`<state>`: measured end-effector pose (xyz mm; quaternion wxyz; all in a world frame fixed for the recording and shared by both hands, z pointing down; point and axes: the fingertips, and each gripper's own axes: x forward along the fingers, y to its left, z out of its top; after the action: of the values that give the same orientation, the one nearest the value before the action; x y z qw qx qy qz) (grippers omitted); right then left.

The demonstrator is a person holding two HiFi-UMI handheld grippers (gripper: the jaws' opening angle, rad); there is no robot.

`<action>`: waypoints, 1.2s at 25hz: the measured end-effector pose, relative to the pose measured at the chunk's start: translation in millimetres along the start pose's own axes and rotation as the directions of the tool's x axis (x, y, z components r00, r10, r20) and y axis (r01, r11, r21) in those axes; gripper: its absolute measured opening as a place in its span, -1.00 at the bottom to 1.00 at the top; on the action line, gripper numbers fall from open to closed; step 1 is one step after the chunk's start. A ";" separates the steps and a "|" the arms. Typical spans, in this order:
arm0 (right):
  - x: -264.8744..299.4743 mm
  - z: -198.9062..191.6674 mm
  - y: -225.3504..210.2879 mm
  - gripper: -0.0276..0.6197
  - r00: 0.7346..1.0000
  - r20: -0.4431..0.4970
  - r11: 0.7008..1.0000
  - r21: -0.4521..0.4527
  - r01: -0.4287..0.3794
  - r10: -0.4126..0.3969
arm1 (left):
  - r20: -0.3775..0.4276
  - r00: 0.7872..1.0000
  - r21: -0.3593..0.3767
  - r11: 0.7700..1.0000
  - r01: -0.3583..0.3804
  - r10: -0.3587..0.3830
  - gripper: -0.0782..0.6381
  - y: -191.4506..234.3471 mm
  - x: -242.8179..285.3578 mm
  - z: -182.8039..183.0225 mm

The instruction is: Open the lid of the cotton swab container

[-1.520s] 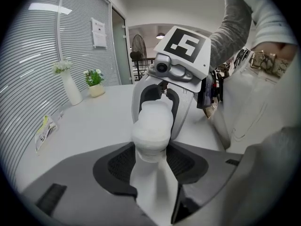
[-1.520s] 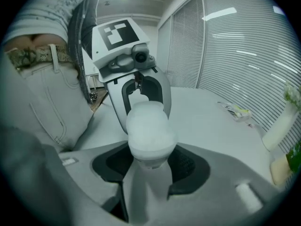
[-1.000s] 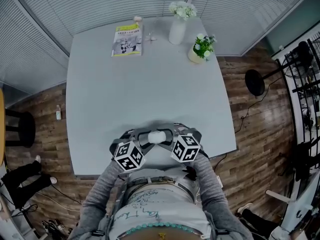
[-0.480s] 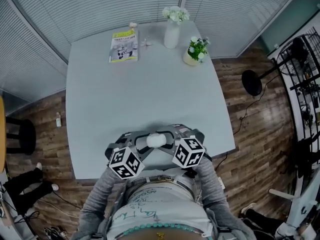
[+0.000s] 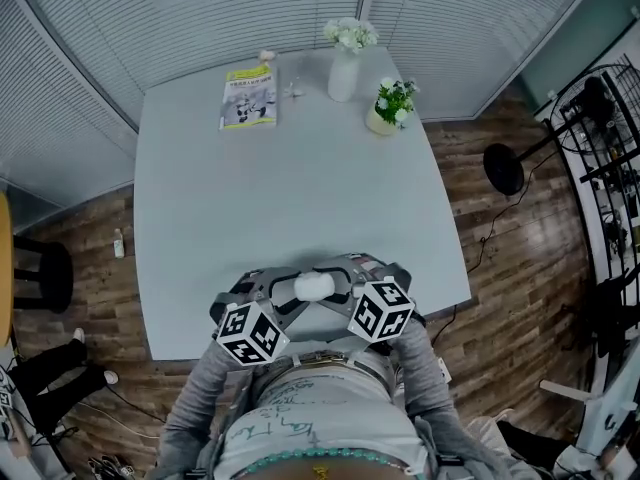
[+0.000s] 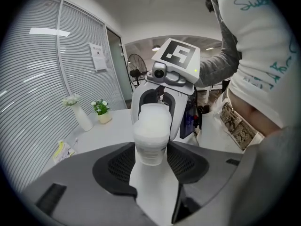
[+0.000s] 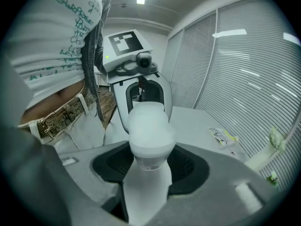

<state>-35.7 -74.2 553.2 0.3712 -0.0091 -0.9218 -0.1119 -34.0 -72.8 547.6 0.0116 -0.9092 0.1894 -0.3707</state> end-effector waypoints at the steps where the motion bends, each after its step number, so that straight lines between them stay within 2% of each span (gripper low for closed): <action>1: -0.3 -0.2 1.2 -0.24 1.000 -0.002 1.000 -0.001 -0.002 0.002 | 0.013 1.000 0.000 1.000 0.001 -0.001 -0.19 -0.5 -1.9 2.5; 4: -1.8 -2.5 3.4 -0.24 1.000 -0.011 1.000 0.004 -0.004 0.004 | 0.039 0.999 0.017 1.000 0.010 -0.011 0.05 -2.5 -7.1 10.4; 5: -2.9 -2.2 2.8 -0.24 1.000 -0.009 1.000 0.009 -0.002 0.002 | 0.041 0.999 0.027 1.000 0.012 -0.013 0.08 -3.2 -8.6 12.5; 12: -3.4 -4.5 2.6 -0.24 1.000 -0.013 1.000 0.008 0.008 -0.008 | 0.074 0.997 0.104 0.994 -0.028 0.021 0.09 -4.2 -17.6 34.3; 15: -5.1 -3.9 4.9 -0.24 1.000 -0.013 1.000 0.001 0.012 -0.012 | 0.064 0.998 0.144 0.989 -0.025 0.016 0.04 -8.0 -18.6 42.2; 18: -6.7 -2.9 5.8 -0.24 1.000 -0.016 1.000 -0.002 0.015 -0.015 | 0.054 0.999 0.159 0.987 -0.010 0.001 -0.13 -10.6 -19.2 47.4; 25: -6.5 -3.6 6.1 -0.24 1.000 -0.026 1.000 -0.012 0.013 -0.013 | -0.009 1.000 0.220 0.975 0.026 -0.025 -0.20 -14.4 -11.3 45.0; 30: -6.9 -4.8 8.8 -0.24 0.999 -0.031 1.000 -0.026 0.008 -0.009 | -0.019 0.999 0.220 0.975 0.044 -0.041 -0.22 -17.4 -10.9 44.5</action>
<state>-26.6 -66.2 553.6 0.3847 -0.0081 -0.9144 -0.1254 -5.1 -58.1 510.8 0.1029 -0.9034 0.1276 -0.3962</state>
